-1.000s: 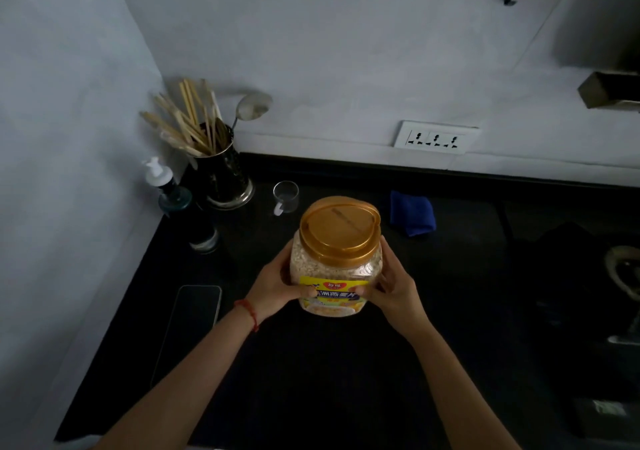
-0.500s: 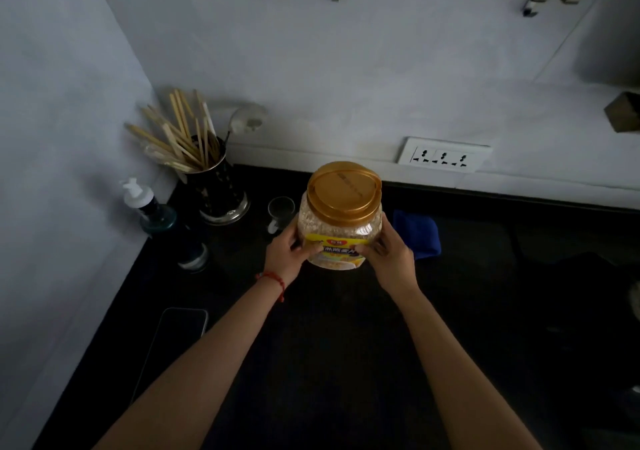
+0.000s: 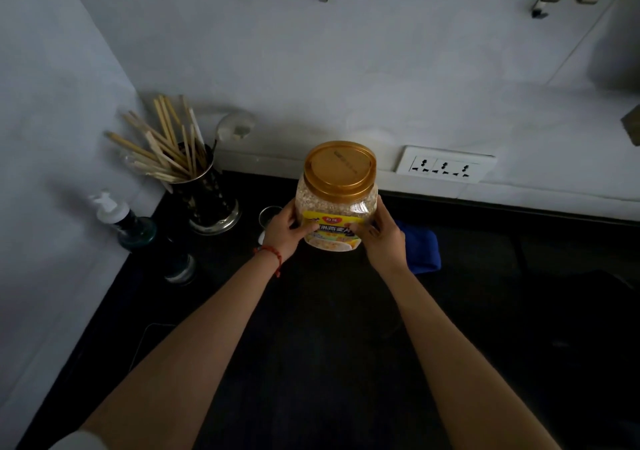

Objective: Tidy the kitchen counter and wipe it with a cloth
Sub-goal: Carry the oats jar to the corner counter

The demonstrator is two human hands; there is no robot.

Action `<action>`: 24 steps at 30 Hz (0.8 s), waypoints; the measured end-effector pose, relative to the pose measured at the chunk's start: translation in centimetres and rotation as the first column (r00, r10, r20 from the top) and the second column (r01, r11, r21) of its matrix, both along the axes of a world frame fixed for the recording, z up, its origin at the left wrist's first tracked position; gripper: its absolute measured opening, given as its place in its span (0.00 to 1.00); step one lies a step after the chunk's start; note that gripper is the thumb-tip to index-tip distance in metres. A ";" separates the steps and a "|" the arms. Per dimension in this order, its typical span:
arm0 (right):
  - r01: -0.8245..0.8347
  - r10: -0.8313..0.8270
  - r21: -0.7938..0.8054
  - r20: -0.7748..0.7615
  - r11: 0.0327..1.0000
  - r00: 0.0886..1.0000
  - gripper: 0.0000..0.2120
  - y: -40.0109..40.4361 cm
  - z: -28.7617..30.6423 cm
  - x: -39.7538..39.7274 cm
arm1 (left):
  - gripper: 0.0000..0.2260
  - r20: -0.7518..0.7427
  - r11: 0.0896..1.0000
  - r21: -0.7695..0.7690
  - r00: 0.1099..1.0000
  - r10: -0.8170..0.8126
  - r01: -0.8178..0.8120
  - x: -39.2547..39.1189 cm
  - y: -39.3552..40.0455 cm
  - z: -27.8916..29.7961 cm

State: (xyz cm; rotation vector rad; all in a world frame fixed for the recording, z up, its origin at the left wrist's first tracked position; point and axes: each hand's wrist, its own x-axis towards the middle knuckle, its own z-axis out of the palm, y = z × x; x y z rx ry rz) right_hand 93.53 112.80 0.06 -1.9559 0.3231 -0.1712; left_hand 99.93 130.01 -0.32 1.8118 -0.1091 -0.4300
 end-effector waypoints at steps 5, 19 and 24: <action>0.023 -0.028 -0.063 -0.080 0.998 0.996 0.22 0.2 0.5 -1.1 | 0.26 0.017 0.990 0.103 0.995 0.096 -0.097 -0.9 -0.2 0.2; 0.468 -0.448 -0.048 -0.392 0.882 0.804 0.20 2.7 0.5 -19.4 | 0.13 0.043 0.930 0.322 0.979 -0.201 0.177 -13.6 3.1 0.0; 0.693 -0.652 -0.060 -0.404 0.718 0.641 0.18 4.7 0.4 -28.9 | 0.12 0.032 0.869 0.310 0.909 -0.416 0.386 -17.2 3.0 0.1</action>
